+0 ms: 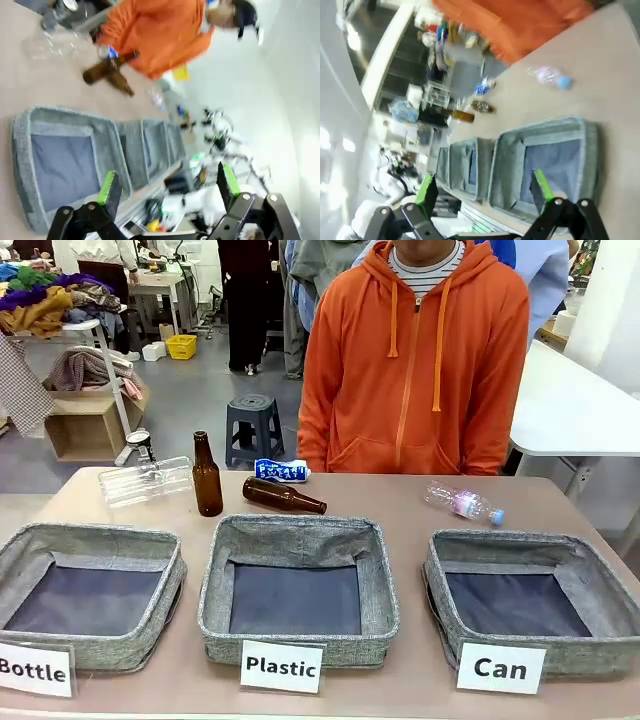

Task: Sort the can waste into the basket.
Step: Pick up the can waste from the table and place it in the right Fabric basket.

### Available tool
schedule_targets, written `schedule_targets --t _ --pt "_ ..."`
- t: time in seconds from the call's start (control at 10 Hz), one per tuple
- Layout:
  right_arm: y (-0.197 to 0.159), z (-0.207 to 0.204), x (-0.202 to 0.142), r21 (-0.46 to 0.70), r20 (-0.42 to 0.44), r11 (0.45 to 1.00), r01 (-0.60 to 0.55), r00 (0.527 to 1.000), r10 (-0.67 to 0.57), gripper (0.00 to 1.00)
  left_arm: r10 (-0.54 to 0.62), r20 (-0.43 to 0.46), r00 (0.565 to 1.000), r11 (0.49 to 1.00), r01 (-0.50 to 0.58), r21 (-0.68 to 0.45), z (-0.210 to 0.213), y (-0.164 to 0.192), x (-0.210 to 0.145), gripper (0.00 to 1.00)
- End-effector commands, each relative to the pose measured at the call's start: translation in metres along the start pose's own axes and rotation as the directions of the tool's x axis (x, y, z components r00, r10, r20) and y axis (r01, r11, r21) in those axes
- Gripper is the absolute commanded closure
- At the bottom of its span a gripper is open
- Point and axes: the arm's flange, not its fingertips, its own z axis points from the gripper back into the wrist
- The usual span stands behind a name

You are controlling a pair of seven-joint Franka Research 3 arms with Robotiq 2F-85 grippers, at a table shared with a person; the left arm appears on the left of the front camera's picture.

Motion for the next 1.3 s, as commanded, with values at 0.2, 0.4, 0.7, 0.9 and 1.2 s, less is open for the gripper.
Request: schedule_targets --t 0.2,0.4,0.7,0.9,1.2 --pt "-0.039 -0.01 -0.006 0.044 0.062 0.996 0.082 0.994 -0.085 0.0 0.036 0.115 0.993 0.998 -0.029 -0.054 -0.053 0.005 0.003 0.0" --pt "-0.039 0.005 -0.007 0.028 0.066 0.994 0.105 0.992 -0.107 0.0 0.081 0.123 0.989 0.995 -0.072 -0.074 -0.012 0.023 0.0 0.0" --pt "-0.039 0.005 -0.007 0.028 0.066 0.994 0.105 0.992 -0.107 0.0 0.081 0.123 0.989 0.995 -0.072 -0.074 -0.012 0.023 0.0 0.0" --pt "-0.039 0.005 -0.007 0.028 0.066 0.994 0.105 0.992 -0.107 0.0 0.105 0.142 0.984 0.993 -0.095 -0.074 -0.01 0.022 -0.001 0.0" --pt "-0.039 0.005 -0.007 0.028 0.066 0.994 0.105 0.992 -0.107 0.0 -0.092 -0.035 0.995 0.986 0.096 0.134 -0.122 -0.047 0.049 0.0"
